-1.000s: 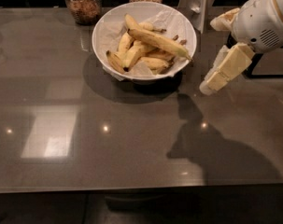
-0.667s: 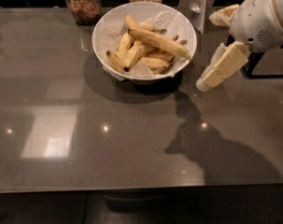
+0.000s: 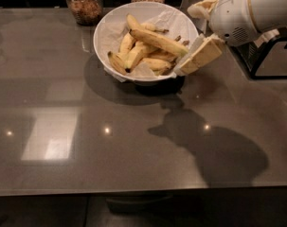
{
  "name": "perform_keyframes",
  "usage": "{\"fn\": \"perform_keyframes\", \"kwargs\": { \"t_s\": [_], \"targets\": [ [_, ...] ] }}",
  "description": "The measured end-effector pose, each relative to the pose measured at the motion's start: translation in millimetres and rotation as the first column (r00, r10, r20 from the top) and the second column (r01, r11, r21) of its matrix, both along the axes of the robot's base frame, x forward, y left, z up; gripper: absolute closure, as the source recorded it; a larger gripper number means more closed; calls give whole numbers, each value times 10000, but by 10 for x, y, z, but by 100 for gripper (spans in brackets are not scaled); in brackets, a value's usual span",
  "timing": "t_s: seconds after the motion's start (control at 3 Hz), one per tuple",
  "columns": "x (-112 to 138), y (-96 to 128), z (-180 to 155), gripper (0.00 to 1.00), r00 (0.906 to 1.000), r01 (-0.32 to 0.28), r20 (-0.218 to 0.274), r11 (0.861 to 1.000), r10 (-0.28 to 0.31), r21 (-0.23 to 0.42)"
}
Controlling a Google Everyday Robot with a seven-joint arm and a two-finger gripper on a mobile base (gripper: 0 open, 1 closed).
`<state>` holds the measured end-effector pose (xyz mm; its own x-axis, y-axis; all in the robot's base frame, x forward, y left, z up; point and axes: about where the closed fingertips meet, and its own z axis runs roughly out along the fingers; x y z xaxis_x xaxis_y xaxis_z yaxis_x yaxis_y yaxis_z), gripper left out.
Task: Pick banana from white bowl
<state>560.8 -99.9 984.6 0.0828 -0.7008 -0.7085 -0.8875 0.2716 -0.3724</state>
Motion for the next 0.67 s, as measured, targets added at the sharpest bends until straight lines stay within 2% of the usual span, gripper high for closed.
{"fn": "perform_keyframes", "kwargs": {
  "t_s": [0.67],
  "targets": [
    [395,272,-156,48,9986,-515,114,9978,511,419]
  ]
}}
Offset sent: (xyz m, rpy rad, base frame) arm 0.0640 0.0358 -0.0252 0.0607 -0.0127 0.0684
